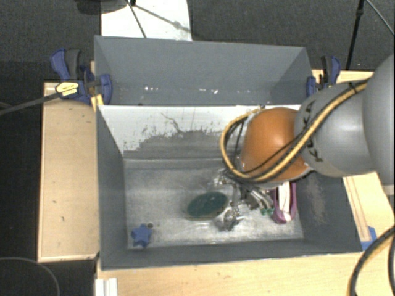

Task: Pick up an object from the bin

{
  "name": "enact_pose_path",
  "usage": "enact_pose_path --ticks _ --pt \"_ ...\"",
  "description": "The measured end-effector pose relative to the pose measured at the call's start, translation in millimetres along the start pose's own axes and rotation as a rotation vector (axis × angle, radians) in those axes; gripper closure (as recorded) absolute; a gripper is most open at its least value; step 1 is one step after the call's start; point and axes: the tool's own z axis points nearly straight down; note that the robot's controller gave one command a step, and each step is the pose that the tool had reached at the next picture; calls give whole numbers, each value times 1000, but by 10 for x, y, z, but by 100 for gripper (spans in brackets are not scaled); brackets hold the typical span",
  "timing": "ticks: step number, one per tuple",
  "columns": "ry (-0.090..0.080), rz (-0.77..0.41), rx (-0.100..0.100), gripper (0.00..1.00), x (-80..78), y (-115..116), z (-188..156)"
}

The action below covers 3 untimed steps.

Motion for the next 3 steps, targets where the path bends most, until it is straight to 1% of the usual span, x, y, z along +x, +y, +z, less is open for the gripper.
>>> enact_pose_path --ticks 1,2,3 --pt "-3 -1 -3 100 -11 47 -15" --pt "-3 34 -2 100 -5 26 -1156" --pt "4 37 -4 0 7 29 -1112"
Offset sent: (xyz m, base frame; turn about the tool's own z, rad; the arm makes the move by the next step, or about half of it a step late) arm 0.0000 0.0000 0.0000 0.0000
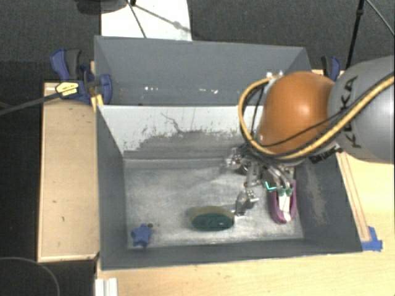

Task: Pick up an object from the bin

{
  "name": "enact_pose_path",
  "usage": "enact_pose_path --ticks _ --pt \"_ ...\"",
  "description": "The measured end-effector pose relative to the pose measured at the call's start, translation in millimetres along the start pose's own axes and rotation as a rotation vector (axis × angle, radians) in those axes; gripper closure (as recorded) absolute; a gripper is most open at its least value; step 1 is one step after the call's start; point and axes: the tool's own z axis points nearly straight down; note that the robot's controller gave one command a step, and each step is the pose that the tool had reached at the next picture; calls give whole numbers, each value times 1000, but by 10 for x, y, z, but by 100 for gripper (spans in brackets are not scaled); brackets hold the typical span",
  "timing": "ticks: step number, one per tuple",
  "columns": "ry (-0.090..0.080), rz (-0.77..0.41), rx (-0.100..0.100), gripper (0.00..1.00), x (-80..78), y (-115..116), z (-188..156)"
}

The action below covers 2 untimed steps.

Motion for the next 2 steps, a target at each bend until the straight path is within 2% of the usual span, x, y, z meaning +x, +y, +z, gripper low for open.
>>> enact_pose_path --ticks 1,2 --pt "-6 -123 0 0 269 551 1059" --pt "-1 -119 -1 100 287 554 1079"
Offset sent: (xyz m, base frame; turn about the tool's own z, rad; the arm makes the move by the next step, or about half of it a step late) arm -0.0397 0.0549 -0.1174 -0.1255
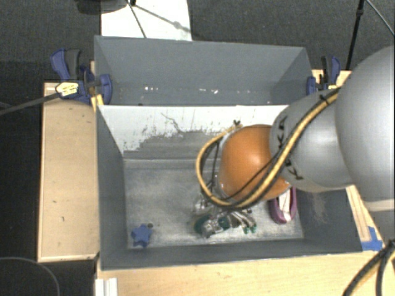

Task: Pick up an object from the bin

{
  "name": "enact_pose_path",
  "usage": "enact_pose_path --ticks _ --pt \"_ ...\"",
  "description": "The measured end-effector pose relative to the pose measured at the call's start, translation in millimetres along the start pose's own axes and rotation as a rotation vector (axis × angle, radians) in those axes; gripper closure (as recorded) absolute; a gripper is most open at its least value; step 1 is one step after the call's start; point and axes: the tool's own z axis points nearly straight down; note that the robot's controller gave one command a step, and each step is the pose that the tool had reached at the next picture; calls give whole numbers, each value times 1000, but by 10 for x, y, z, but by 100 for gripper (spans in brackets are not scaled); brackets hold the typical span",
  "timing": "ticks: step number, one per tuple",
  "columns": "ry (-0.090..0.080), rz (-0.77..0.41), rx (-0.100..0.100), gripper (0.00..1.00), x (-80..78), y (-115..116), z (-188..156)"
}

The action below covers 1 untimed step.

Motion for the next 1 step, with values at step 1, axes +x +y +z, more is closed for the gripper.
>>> enact_pose_path --ticks 1 --pt "-8 -152 2 100 -146 -24 -1838"
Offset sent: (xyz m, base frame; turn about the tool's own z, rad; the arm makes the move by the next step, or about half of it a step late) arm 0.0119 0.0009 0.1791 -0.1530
